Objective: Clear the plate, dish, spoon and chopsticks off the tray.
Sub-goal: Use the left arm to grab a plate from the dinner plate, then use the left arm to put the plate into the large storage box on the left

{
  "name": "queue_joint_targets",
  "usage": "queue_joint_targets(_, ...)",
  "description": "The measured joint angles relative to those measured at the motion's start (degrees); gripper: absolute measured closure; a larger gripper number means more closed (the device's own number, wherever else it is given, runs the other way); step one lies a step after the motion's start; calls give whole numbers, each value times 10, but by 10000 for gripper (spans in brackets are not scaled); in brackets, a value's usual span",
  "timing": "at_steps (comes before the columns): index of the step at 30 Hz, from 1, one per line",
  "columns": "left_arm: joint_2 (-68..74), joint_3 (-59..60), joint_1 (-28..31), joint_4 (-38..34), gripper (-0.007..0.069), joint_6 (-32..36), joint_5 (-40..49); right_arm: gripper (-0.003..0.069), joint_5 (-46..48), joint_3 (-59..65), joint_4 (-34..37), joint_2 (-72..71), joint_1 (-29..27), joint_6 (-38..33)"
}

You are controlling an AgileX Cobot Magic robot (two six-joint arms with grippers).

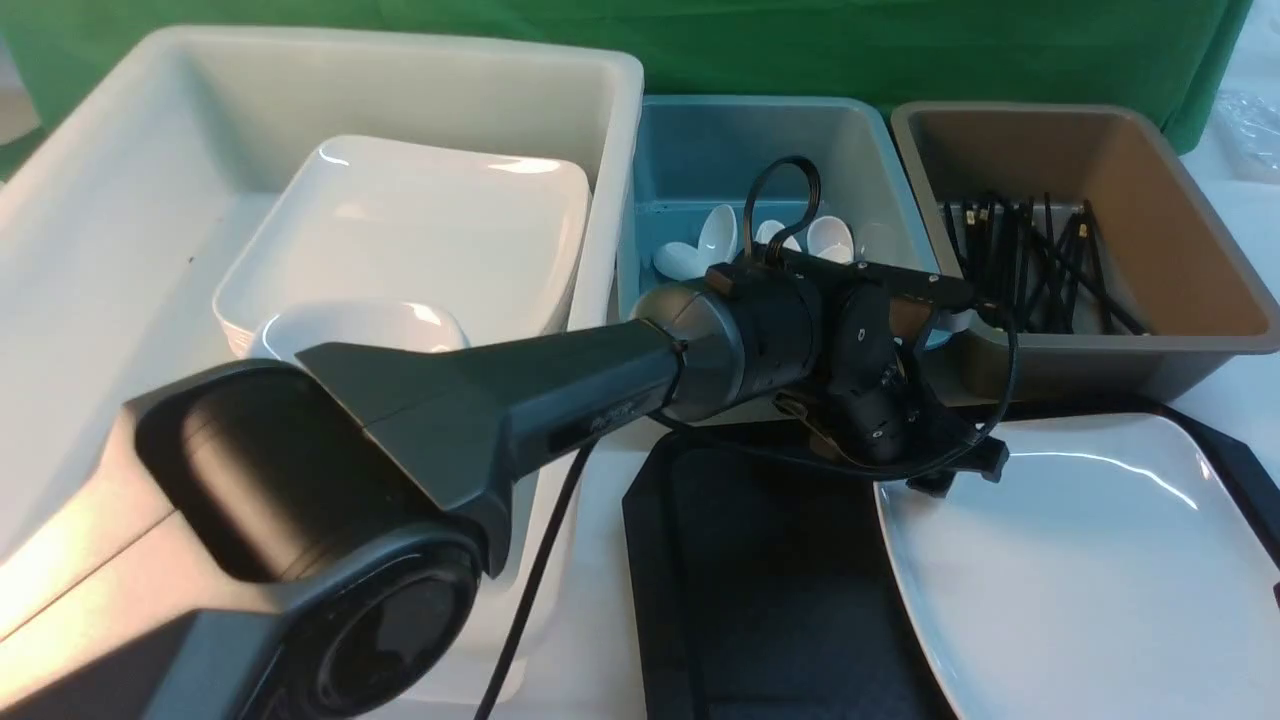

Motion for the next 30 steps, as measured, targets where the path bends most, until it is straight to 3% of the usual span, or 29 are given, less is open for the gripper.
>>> queue_joint_targets(1, 0, 0, 0, 0, 277, 0, 1, 631, 0, 0, 1, 0, 0, 0)
queue_joint_targets(4, 0, -1, 4, -17, 410, -3, 9, 631, 0, 0, 1, 0, 0, 0)
queue_joint_targets(6, -1, -1, 5, -36, 438, -4, 12, 631, 0, 0, 1, 0, 0, 0)
queue_joint_targets(13, -16, -1, 4, -45, 452, -4, 51, 631, 11, -6, 1, 0, 0, 0)
queue_joint_targets(23, -162, -1, 3, 2, 585, 46, 137, 631, 73, -117, 33, -41, 0, 0)
queue_joint_targets(30, -205, -1, 3, 28, 593, 60, 175, 631, 82, -137, 57, -57, 0, -1)
